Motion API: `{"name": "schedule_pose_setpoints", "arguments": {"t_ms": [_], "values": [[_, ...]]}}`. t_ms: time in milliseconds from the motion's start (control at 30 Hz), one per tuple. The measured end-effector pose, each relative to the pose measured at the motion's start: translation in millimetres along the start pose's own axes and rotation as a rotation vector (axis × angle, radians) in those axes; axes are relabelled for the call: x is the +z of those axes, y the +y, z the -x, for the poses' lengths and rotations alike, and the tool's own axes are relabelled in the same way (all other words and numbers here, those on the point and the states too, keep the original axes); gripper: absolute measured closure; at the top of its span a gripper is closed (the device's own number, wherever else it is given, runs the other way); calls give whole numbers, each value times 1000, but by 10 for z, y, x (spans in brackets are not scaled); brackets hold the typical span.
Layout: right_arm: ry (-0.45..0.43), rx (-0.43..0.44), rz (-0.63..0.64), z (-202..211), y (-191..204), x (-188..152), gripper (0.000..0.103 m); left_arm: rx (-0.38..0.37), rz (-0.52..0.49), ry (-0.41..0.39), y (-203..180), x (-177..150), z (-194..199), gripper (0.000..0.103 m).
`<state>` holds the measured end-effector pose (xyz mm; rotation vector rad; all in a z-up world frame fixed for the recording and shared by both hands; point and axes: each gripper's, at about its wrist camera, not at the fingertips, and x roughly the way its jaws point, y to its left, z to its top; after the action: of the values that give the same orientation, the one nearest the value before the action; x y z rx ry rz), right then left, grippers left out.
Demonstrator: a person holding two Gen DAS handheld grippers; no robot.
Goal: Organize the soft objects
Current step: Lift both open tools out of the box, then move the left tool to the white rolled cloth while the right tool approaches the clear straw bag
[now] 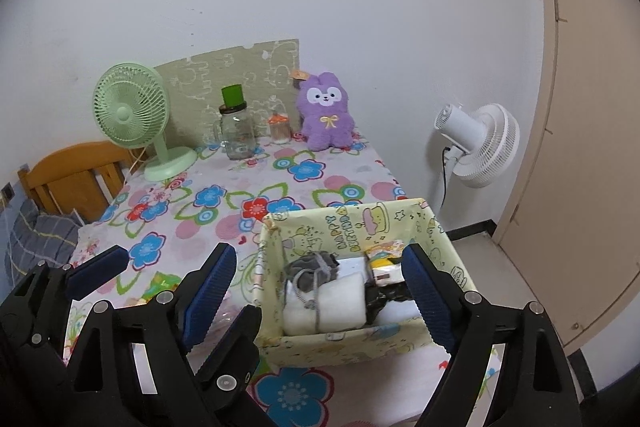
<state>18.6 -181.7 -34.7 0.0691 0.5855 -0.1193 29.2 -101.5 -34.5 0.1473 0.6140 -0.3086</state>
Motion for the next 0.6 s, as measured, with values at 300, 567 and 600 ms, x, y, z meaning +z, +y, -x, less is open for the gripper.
{"name": "schedule_pose_setpoints", "arguments": {"t_ms": [300,567,600], "values": [[-8,32,9,14,214,-112,10,34,23,-9,179,-168,59,1],[1,56,32,-75,402,-255,10,54,56,5,352,-350,9,1],[3,61,34,-89,419,-268,10,58,58,6,373,-370,2,1]]}}
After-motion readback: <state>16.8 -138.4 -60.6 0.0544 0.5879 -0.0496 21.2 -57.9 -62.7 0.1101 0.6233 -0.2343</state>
